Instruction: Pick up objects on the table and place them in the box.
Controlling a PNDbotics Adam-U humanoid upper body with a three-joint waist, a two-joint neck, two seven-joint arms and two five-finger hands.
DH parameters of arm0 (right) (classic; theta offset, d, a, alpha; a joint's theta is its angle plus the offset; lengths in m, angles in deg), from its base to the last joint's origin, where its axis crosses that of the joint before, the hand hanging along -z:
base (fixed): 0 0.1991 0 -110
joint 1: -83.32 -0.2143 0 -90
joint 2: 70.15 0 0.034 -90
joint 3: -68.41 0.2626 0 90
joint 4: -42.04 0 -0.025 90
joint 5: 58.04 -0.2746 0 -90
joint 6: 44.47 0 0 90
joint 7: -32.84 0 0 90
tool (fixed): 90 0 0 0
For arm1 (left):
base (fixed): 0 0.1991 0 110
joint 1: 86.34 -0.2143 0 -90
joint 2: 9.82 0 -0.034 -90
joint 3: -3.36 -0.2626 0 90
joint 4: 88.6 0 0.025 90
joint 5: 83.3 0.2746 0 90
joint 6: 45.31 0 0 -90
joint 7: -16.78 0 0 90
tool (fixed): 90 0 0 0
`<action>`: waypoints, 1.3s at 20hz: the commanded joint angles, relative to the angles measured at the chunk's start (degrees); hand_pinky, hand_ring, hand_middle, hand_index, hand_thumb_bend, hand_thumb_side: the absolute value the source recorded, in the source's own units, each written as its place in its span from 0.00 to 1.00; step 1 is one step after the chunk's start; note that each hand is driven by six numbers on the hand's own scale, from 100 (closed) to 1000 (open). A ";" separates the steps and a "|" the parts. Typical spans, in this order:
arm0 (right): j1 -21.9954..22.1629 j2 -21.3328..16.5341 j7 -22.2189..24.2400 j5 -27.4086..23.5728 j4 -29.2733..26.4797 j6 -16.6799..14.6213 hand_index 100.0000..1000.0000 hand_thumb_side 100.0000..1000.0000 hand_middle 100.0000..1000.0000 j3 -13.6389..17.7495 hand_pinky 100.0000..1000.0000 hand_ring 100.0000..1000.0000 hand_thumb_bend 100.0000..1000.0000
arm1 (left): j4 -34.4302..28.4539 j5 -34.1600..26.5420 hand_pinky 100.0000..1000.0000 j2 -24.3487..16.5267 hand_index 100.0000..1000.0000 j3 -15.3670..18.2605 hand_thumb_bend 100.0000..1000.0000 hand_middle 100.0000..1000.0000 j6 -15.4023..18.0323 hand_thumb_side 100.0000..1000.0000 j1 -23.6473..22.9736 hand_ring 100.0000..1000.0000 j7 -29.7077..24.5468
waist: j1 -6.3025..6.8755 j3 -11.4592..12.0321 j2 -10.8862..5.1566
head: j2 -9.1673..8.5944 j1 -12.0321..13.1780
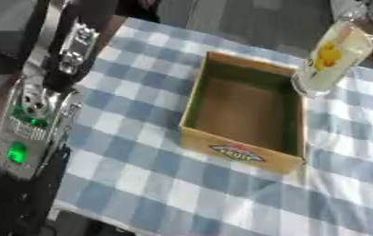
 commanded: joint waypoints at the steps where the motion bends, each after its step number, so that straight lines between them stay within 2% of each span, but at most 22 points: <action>1: -1.79 -1.33 -0.25 0.30 0.44 -0.87 0.09 0.34 0.00 0.48 0.00 0.00 0.00 | -0.94 -0.47 0.77 0.24 0.89 -0.24 0.33 0.80 0.40 0.74 1.81 0.70 -0.17 | 0.10 0.45 -0.25 | -1.84 0.02; 2: -2.01 -1.11 -0.41 0.54 0.80 -1.00 0.09 0.35 0.00 0.53 0.00 0.00 0.00 | -0.94 -0.56 0.77 0.44 0.89 -0.31 0.33 0.80 0.49 0.74 2.28 0.70 -0.26 | -0.06 0.82 0.20 | -3.08 -1.09; 3: -2.15 -0.99 -0.50 0.74 1.09 -1.15 0.09 0.35 0.00 0.53 0.00 0.00 0.00 | -0.94 -0.62 0.77 0.53 0.89 -0.35 0.33 0.80 0.51 0.74 2.48 0.70 -0.33 | -0.12 0.97 0.38 | -3.54 -1.50; 5: -2.71 -0.46 -0.77 1.15 1.78 -1.44 0.09 0.35 0.00 0.56 0.00 0.00 0.00 | -0.94 -0.94 0.76 0.85 0.89 -0.54 0.33 0.80 0.66 0.74 3.38 0.70 -0.51 | -0.42 1.67 1.30 | -5.96 -3.98; 8: -3.56 0.35 -1.12 2.22 2.84 -2.05 0.09 0.35 0.00 0.47 0.00 0.00 0.00 | -0.94 -1.31 0.77 1.26 0.89 -0.75 0.33 0.80 0.89 0.74 4.55 0.70 -0.89 | -0.70 2.54 2.35 | -8.02 -5.44; 14: -4.31 1.90 -0.82 3.38 3.94 -2.90 0.10 0.37 0.00 -0.34 0.00 0.00 0.00 | -0.94 -1.56 0.77 1.45 0.89 -0.72 0.33 0.80 0.96 0.74 5.04 0.70 -0.99 | -0.83 2.98 2.79 | -9.02 -5.44; 18: -3.88 2.66 1.26 0.95 2.63 -3.17 0.16 0.41 0.00 -2.08 0.00 0.00 0.00 | -0.94 -1.51 0.77 1.31 0.89 -0.64 0.33 0.80 0.97 0.74 4.93 0.70 -0.95 | -0.77 2.83 2.66 | -9.02 -4.91; 21: -3.00 2.54 4.49 -0.46 0.75 -4.02 0.25 0.52 0.00 -3.33 0.00 0.00 0.06 | -0.94 -1.44 0.77 1.16 0.89 -0.55 0.33 0.80 0.98 0.74 4.80 0.70 -0.82 | -0.74 2.63 2.54 | -8.94 -4.54; 22: -2.68 2.51 5.98 -0.36 0.18 -4.79 0.42 0.62 0.14 -3.79 0.00 0.01 0.07 | -0.94 -1.42 0.77 1.11 0.89 -0.55 0.33 0.80 1.00 0.74 4.78 0.70 -0.81 | -0.74 2.58 2.48 | -8.94 -4.37; 24: -2.01 2.55 9.59 0.37 -0.36 -6.71 0.60 0.71 0.31 -4.36 0.00 0.20 0.09 | -0.94 -1.40 0.77 1.03 0.89 -0.57 0.33 0.80 1.05 0.74 4.72 0.70 -0.81 | -0.72 2.50 2.39 | -9.00 -4.11; 25: -1.81 2.62 11.24 0.88 -0.31 -7.52 0.58 0.70 0.30 -4.37 0.00 0.18 0.08 | -0.94 -1.40 0.77 1.01 0.89 -0.57 0.33 0.80 1.06 0.74 4.70 0.70 -0.81 | -0.71 2.47 2.36 | -9.03 -4.03; 26: -1.59 2.70 13.19 1.60 -0.34 -8.45 0.74 0.78 0.46 -4.59 0.11 0.37 0.13 | -0.94 -1.39 0.77 1.00 0.89 -0.56 0.33 0.80 1.06 0.74 4.69 0.70 -0.80 | -0.71 2.47 2.34 | -9.15 -3.96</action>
